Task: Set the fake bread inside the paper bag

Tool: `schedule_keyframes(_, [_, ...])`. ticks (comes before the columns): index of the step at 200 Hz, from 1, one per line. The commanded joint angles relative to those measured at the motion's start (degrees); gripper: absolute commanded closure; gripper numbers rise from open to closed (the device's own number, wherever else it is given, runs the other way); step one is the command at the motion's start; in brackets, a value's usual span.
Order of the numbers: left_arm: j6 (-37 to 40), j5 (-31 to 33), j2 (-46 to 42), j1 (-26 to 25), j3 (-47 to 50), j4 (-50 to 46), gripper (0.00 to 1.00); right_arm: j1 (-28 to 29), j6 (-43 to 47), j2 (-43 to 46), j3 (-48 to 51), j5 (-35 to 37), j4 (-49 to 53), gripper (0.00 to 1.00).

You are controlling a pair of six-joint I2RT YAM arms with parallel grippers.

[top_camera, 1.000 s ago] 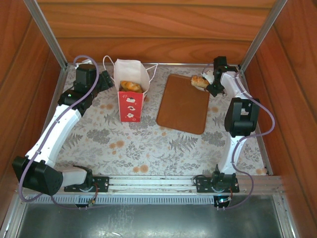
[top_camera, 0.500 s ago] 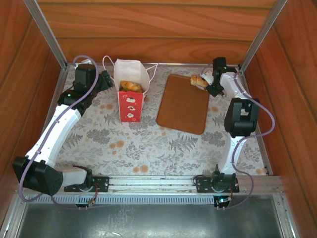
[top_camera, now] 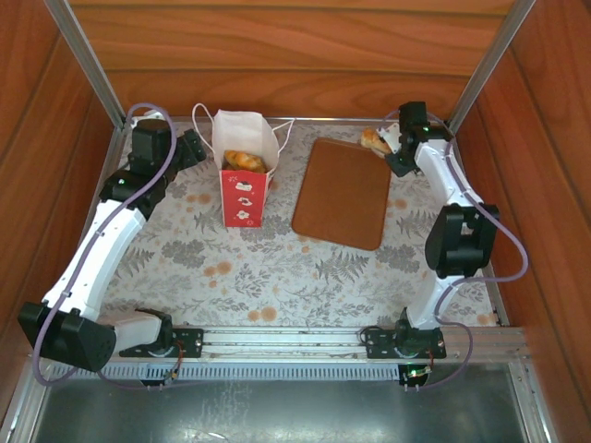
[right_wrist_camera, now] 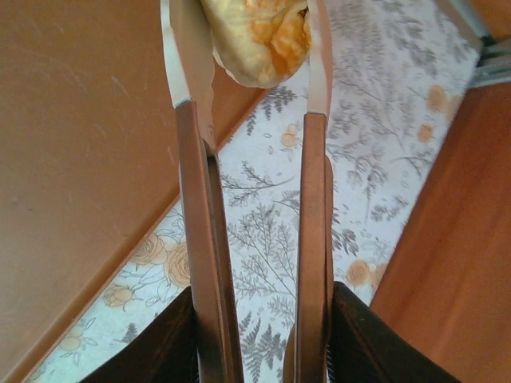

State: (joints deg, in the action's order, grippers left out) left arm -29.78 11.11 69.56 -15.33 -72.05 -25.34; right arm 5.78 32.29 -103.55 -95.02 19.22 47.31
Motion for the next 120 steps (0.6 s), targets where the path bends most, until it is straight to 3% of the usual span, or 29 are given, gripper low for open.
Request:
schedule_keyframes(1, [-0.62,-0.77,-1.18,0.91,0.1,-0.24,0.13,2.19,-8.65,5.94,1.17,0.42,1.54,0.67])
schedule_keyframes(59, [-4.23,-2.11,-1.04,0.92,-0.39,-1.75,0.13,9.34,-21.03,14.89,5.59,1.34,10.26,0.67])
schedule_keyframes(120, [-9.76,-7.65,2.31,-0.85,-2.15,-3.75,0.13,16.83,-32.78,20.09,5.22,-0.86,19.39,0.67])
